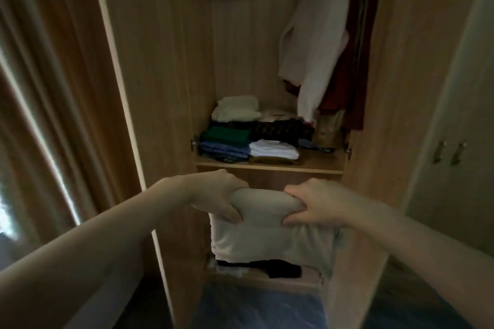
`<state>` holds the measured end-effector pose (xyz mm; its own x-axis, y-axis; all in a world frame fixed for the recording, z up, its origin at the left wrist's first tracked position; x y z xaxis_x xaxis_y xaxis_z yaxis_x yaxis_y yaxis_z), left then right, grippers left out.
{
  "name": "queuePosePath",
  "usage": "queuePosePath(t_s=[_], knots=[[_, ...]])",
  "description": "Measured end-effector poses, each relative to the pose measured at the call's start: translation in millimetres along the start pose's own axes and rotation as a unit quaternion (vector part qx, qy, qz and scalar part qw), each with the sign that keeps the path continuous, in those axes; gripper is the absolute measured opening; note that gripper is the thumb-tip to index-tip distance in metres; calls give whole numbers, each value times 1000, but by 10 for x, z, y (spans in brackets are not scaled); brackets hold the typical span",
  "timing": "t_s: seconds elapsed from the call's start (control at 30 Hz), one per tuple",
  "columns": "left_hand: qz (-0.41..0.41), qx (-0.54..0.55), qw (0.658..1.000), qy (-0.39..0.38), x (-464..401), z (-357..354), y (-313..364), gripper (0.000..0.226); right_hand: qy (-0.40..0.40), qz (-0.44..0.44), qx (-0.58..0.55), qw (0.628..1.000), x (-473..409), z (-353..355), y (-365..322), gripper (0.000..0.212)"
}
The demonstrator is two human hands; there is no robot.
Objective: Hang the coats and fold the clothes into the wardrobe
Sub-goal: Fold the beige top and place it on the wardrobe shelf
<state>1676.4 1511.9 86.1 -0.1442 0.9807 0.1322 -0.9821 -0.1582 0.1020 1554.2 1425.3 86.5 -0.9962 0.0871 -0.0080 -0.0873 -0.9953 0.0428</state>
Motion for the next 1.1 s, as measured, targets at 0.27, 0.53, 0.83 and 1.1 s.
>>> queuePosePath(t_s=[0.27,0.53,0.83,1.1], knots=[[10,33,999,22,-801,174,-728,43,18,20,-5,1000,-857,-27,675,39],[25,69,992,105,-2061,654,-1242,39,79,7,-30,996,-1688,41,1966,39],[42,121,983,135,-3193,751,-2000,44,101,-9,-146,984,-2599,-75,3094,25],[58,263,943,197,-4229,995,-2858,43,144,-39,-159,976,-3629,55,4040,40]])
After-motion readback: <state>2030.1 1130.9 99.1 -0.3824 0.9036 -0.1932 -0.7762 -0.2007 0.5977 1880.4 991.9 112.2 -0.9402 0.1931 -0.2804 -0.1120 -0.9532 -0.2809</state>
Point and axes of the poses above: each hand's wrist, its own x-axis away from the middle knuckle, its own z-axis out of the back of the hand, y = z × x, the point moved 9 cm from there along -x, towards the middle knuckle, and after that the axes turned 6 degrees about z, right-handed, at the moved point
